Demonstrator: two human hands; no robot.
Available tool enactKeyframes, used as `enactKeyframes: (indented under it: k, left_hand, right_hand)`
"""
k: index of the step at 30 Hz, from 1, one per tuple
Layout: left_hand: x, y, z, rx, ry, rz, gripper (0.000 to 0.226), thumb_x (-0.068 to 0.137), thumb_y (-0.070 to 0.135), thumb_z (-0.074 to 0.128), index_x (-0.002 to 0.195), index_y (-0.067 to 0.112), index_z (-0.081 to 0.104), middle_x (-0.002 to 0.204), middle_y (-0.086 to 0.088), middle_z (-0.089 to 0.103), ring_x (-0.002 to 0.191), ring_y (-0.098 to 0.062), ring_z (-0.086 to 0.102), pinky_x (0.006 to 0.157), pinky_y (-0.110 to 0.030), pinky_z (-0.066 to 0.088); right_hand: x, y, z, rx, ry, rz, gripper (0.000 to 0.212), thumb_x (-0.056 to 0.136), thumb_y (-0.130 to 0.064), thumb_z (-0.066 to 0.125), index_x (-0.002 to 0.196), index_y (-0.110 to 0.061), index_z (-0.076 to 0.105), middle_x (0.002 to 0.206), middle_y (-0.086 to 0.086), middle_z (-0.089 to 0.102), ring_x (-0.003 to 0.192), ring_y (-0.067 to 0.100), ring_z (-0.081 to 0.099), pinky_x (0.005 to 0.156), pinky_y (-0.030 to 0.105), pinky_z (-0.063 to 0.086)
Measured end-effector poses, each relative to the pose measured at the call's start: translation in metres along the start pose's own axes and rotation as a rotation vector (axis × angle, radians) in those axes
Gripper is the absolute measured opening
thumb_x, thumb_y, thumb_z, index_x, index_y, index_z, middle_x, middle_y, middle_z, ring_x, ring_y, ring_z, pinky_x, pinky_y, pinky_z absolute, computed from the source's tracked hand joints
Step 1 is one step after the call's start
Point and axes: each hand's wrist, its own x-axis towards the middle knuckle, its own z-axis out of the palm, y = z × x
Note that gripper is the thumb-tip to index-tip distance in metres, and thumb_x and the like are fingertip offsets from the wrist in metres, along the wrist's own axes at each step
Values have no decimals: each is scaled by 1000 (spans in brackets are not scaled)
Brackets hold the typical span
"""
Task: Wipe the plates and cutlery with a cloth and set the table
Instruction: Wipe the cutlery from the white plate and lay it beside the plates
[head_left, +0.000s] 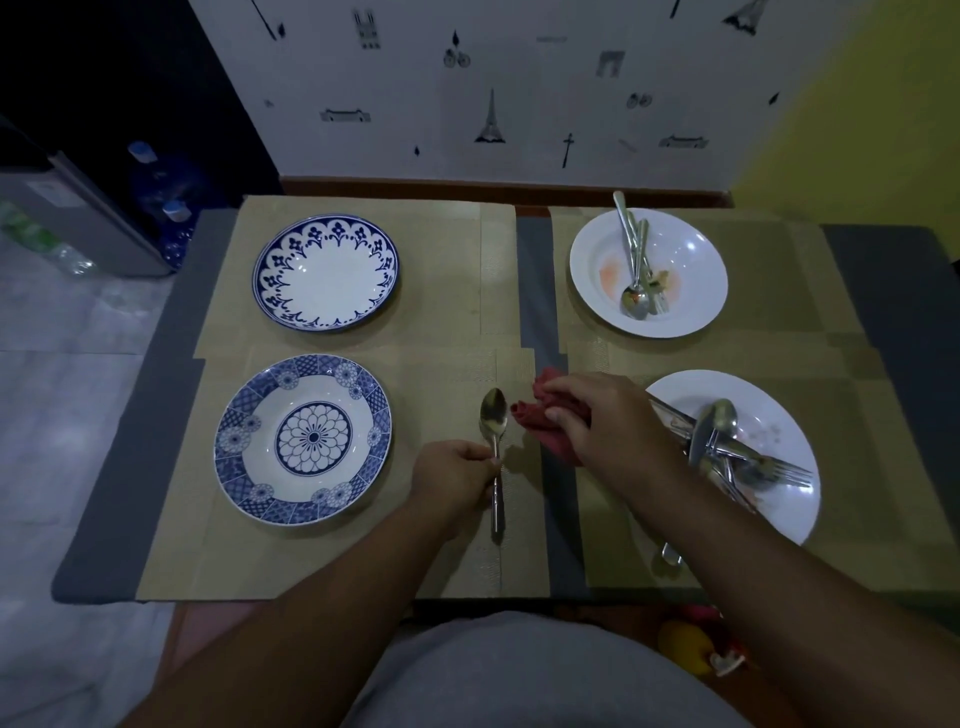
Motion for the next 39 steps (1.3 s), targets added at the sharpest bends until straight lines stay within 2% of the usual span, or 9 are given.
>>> enactKeyframes:
  k: [5, 9, 17, 22, 26, 30, 32, 35, 39]
  left_hand:
    - [4, -2, 4, 212, 35, 116, 6, 84, 8, 78, 90, 9, 78, 79, -6, 75, 69, -19, 74, 67, -33, 64]
    - [7, -4, 5, 314, 59, 198, 11, 80, 15, 82, 91, 16, 80, 80, 2, 77, 71, -12, 73, 75, -37, 64]
    - [9, -9, 6, 358, 88, 263, 14, 80, 18, 80, 94, 17, 82, 87, 4, 79, 78, -8, 73, 81, -37, 62]
    - [-1, 3, 4, 316, 150, 360, 15, 89, 24, 71, 99, 17, 80, 83, 6, 76, 76, -2, 68, 77, -29, 59]
    - [-11, 21, 18, 218, 25, 356, 13, 94, 22, 66, 100, 18, 77, 86, 4, 74, 82, -10, 71, 82, -37, 61]
    - [-19, 41, 44, 166, -85, 321, 17, 95, 17, 66, 83, 27, 72, 84, -1, 75, 82, -17, 74, 83, -40, 62]
    - [-25, 48, 59, 185, -127, 318, 12, 96, 17, 65, 90, 22, 74, 86, -1, 75, 81, -15, 73, 80, -34, 63]
    - [-35, 54, 84, 195, -187, 288, 12, 96, 18, 64, 103, 15, 74, 89, 1, 73, 83, -12, 72, 76, -26, 61]
    - [-44, 54, 115, 236, -246, 284, 8, 93, 16, 68, 92, 17, 76, 86, -3, 75, 82, -19, 74, 81, -40, 63]
  right_hand:
    - [-3, -1, 0, -2, 4, 31, 31, 85, -20, 72, 116, -23, 69, 112, -3, 68, 102, 11, 55, 91, 27, 41]
    - [-4, 0, -1, 16, -5, 35, 31, 85, -20, 72, 116, -23, 69, 112, -2, 69, 103, 13, 57, 95, 33, 45]
    - [-9, 6, 5, 9, -8, 55, 32, 85, -20, 71, 117, -23, 68, 112, -3, 68, 102, 12, 56, 93, 33, 46]
    - [-12, 8, 2, 18, 10, 80, 32, 86, -19, 71, 117, -22, 67, 112, -3, 68, 102, 10, 56, 92, 28, 44]
    - [-20, 17, -9, 17, 57, 97, 27, 85, -17, 71, 112, -21, 69, 106, -4, 67, 96, 6, 52, 86, 24, 42]
    - [-35, 32, -27, 2, 113, 145, 31, 84, -17, 72, 114, -23, 70, 108, -8, 67, 97, 7, 55, 87, 21, 41]
    - [-44, 42, -38, -2, 125, 188, 32, 86, -18, 71, 117, -24, 68, 112, -5, 69, 102, 10, 58, 91, 24, 43]
    - [-58, 59, -56, -24, 164, 243, 29, 87, -19, 70, 115, -24, 69, 107, -3, 69, 99, 11, 59, 90, 23, 43]
    - [-79, 83, -81, -12, 229, 289, 29, 85, -14, 71, 113, -21, 71, 103, -4, 70, 94, 6, 59, 84, 8, 37]
